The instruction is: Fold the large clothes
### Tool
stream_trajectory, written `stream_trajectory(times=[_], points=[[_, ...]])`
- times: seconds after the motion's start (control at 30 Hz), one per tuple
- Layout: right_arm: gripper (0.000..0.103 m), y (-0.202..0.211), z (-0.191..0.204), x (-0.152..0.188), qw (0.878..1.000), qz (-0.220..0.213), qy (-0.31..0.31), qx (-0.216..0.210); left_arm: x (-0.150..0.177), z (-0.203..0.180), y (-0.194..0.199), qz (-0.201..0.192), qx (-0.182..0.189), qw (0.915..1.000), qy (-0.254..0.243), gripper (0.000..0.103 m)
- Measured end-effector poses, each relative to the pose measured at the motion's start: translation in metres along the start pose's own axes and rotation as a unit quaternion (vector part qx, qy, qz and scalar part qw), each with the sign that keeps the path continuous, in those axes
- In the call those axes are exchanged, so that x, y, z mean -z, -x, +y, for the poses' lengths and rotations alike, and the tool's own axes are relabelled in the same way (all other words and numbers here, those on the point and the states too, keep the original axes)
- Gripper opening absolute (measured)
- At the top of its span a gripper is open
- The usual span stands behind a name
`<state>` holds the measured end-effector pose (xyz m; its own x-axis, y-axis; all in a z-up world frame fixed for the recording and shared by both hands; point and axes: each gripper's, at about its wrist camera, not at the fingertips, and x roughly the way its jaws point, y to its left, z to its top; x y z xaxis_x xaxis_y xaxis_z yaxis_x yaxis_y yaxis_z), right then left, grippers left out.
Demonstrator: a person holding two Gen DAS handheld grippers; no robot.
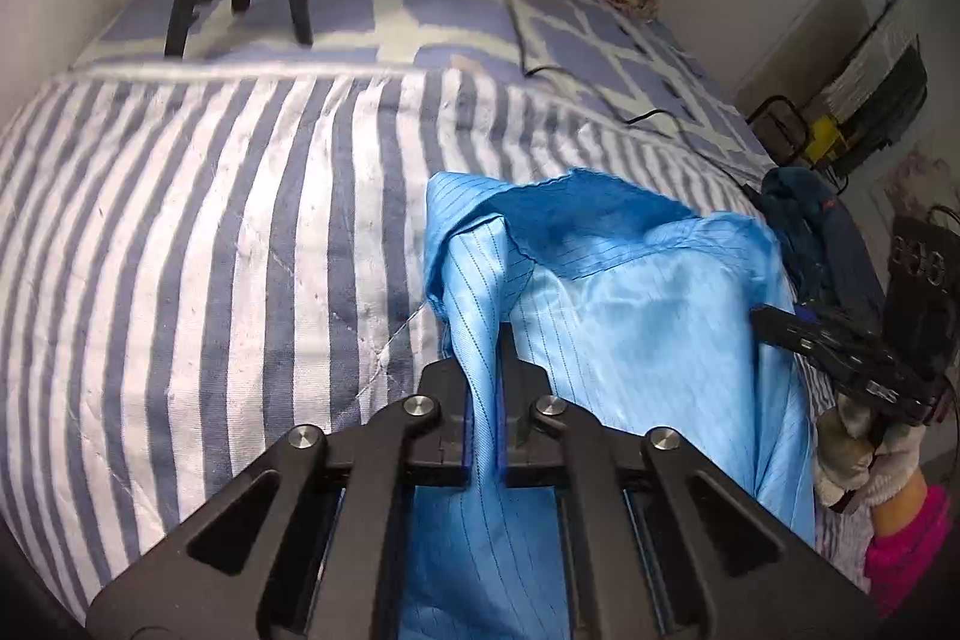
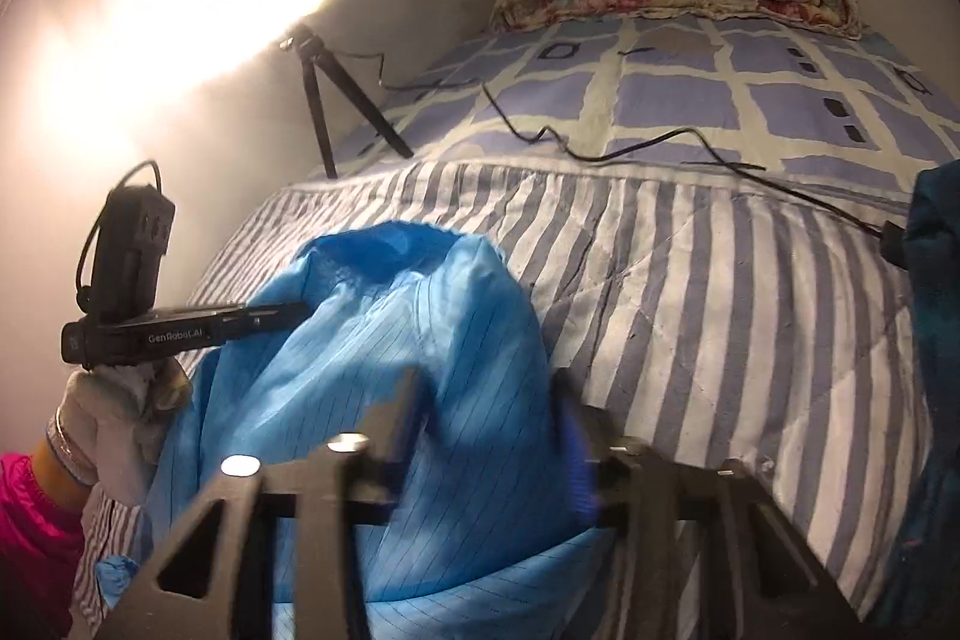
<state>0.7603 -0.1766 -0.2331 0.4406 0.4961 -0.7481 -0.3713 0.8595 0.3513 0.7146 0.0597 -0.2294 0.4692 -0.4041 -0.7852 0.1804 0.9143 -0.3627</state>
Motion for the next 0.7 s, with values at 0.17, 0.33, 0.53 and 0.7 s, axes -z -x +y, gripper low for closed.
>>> stream_trajectory(times=[0.17,0.33,0.53,0.7], points=[[0.000,0.015,0.010,-0.002,0.999,-0.021,0.028,0.022,-0.006,-0.010,0.045,-0.072,-0.023,0.9970,-0.014,0.000],[0.000,0.014,0.012,0.000,0.998,-0.036,0.034,0.049,0.000,-0.011,0.015,-0.037,-0.062,0.9970,-0.027,0.000],[0.000,0.006,0.029,0.005,0.997,-0.019,0.044,0.064,0.008,-0.027,0.033,-0.058,-0.030,0.9976,-0.023,0.000],[0.000,0.060,0.047,-0.002,0.996,-0.063,0.037,0.049,0.016,-0.044,0.092,-0.098,-0.010,0.9949,-0.025,0.000]])
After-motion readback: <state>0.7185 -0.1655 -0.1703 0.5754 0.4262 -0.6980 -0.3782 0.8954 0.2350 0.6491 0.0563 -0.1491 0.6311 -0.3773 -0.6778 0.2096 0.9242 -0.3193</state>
